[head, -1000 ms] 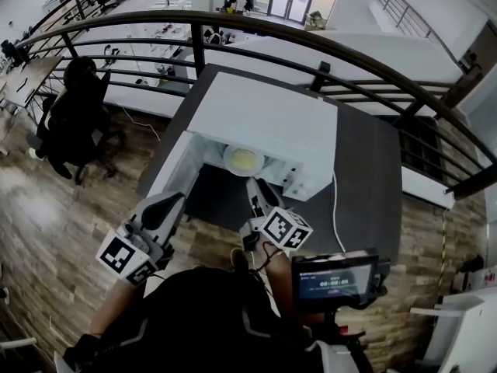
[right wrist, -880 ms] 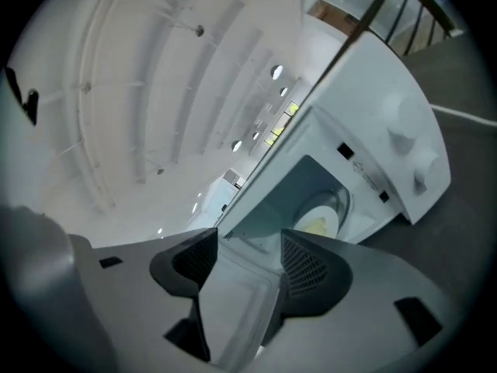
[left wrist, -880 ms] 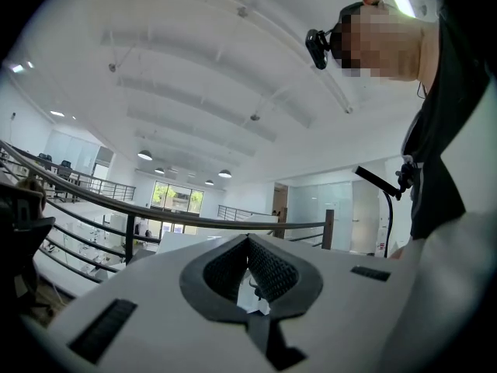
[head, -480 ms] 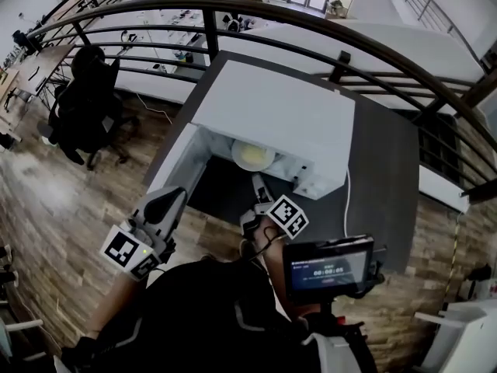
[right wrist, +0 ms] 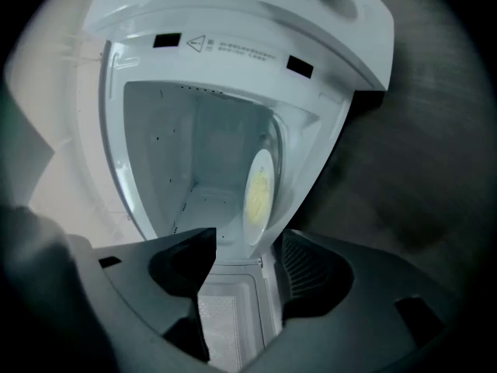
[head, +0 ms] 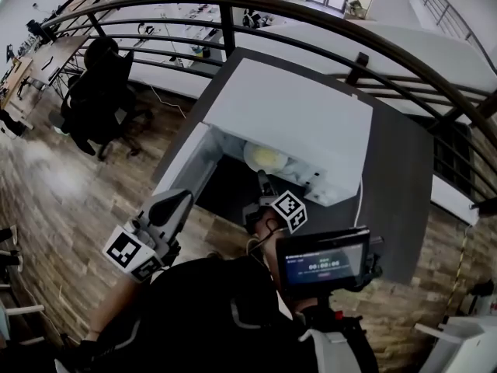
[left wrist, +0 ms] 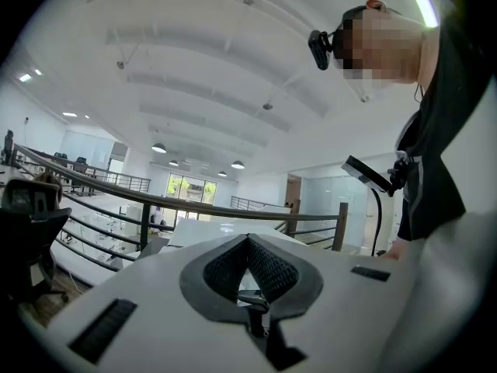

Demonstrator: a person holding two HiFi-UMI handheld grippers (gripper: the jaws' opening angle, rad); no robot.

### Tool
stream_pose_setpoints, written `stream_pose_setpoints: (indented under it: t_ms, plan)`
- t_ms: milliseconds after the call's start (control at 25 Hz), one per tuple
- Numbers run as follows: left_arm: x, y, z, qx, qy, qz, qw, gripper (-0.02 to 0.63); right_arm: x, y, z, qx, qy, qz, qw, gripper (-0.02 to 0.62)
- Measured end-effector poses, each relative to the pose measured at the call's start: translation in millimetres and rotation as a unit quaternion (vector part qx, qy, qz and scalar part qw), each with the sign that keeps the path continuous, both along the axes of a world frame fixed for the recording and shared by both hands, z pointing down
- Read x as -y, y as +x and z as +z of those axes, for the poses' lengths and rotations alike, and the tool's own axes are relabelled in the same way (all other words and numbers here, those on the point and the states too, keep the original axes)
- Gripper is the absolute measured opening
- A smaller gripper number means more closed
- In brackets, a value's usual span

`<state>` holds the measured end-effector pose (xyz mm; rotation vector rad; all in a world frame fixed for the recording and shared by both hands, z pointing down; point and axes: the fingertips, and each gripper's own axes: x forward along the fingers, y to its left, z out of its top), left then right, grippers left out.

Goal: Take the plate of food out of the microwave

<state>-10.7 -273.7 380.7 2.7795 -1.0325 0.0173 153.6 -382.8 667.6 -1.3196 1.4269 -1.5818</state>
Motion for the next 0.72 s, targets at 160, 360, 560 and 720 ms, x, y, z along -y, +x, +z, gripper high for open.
stream_pose_setpoints:
  t_ms: [160, 360, 560, 720]
  plan:
    - [0, -2, 0, 0.009, 0.002, -0.009, 0.9999, 0.003, 9, -1, 12, 0.005, -0.013, 0.003, 1.0, 0.249]
    - [4, -8, 3, 0.017, -0.004, -0.026, 0.9995, 0.003, 21, 0, 22, 0.023, -0.027, 0.01, 0.999, 0.249]
    - [9, -10, 6, 0.023, -0.002, -0.036, 0.9991, 0.003, 32, -1, 30, 0.044, -0.039, 0.016, 0.998, 0.249]
    - [13, -12, 7, 0.025, -0.004, -0.044, 0.9987, 0.003, 35, 0, 36, 0.055, -0.05, 0.02, 0.997, 0.249]
